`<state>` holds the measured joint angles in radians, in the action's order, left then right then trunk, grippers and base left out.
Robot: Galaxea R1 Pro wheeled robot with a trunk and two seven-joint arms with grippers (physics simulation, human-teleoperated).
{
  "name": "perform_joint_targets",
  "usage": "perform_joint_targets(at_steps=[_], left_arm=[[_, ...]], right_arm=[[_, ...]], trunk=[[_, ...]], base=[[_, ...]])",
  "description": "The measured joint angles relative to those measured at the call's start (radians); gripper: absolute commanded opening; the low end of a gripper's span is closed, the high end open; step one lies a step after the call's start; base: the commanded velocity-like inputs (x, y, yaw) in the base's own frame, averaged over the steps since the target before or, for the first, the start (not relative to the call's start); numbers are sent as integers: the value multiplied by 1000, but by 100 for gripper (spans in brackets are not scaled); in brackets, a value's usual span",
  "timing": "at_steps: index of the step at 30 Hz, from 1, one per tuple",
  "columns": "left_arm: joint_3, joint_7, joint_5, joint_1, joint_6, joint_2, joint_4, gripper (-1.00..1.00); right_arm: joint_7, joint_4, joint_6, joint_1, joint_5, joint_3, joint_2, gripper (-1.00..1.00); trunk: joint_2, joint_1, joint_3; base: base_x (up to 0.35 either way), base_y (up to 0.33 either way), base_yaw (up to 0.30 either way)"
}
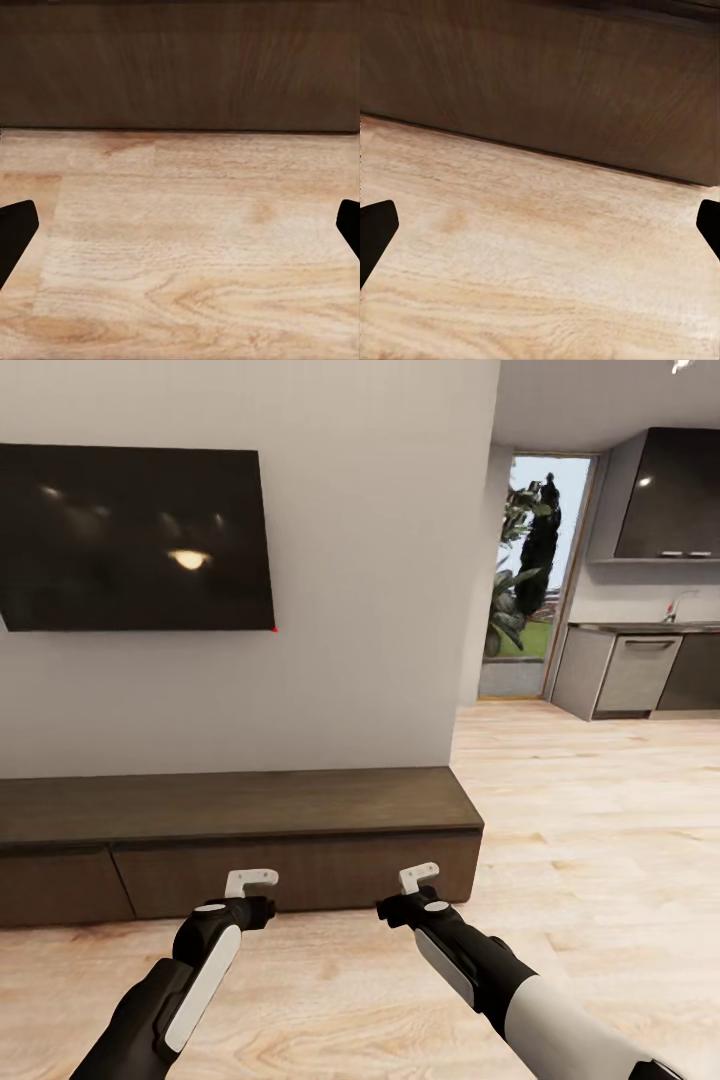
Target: Place each of the two pumpkins and all three candles from the living room inside a cabinet in the living room (use any cabinet), then make sure every cabinet is closed, and position the cauldron so it is next to a table in the living room.
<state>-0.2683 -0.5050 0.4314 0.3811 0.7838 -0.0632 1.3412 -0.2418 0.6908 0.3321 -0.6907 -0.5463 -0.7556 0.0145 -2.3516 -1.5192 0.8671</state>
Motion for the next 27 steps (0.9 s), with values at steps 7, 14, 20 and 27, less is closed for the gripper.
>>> perform_joint_targets(at_steps=[7,14,20,27], left_arm=[[0,0,0,0,0,0,0,100],[0,0,0,0,0,1,-1,100],[0,0,-1,0,0,0,-1,100],[0,0,-1,0,0,0,-3,100]], right_arm=[[0,0,0,0,1,0,0,100],[0,-1,0,0,1,0,0,100],[0,-1,0,0,1,0,0,100],[1,-1,0,0,1,0,0,100]], trunk=[[49,27,-22],[98,54,-44],[140,77,-63],[189,104,-85]], base=[[0,0,0],[0,0,0],[0,0,0],[0,0,0]])
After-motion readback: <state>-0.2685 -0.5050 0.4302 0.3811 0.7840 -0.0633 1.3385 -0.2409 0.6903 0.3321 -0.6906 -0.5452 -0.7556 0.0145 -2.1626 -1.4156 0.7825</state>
